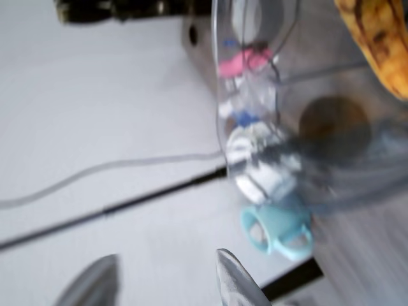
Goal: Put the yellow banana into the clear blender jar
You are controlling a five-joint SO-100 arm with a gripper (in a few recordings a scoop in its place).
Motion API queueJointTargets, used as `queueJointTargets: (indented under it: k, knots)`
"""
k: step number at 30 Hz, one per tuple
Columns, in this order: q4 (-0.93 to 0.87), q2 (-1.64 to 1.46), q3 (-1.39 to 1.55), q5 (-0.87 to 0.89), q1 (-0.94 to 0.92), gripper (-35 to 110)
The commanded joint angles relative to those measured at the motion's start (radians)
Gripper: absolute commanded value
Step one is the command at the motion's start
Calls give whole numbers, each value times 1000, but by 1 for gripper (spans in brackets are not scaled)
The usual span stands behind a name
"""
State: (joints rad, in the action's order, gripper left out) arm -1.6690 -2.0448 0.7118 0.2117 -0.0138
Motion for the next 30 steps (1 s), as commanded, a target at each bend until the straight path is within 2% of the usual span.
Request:
queueJointTargets:
  k: [1, 3, 7, 10, 18, 30]
  knots:
    - [-71, -160, 74, -5, 97, 0]
    - [-2, -331, 333, -5, 133, 0]
    - [290, -775, 1028, -61, 135, 0]
    - [393, -1028, 1394, -115, 140, 0]
    - [457, -1282, 1914, -120, 186, 0]
    - [468, -1292, 2298, -126, 202, 0]
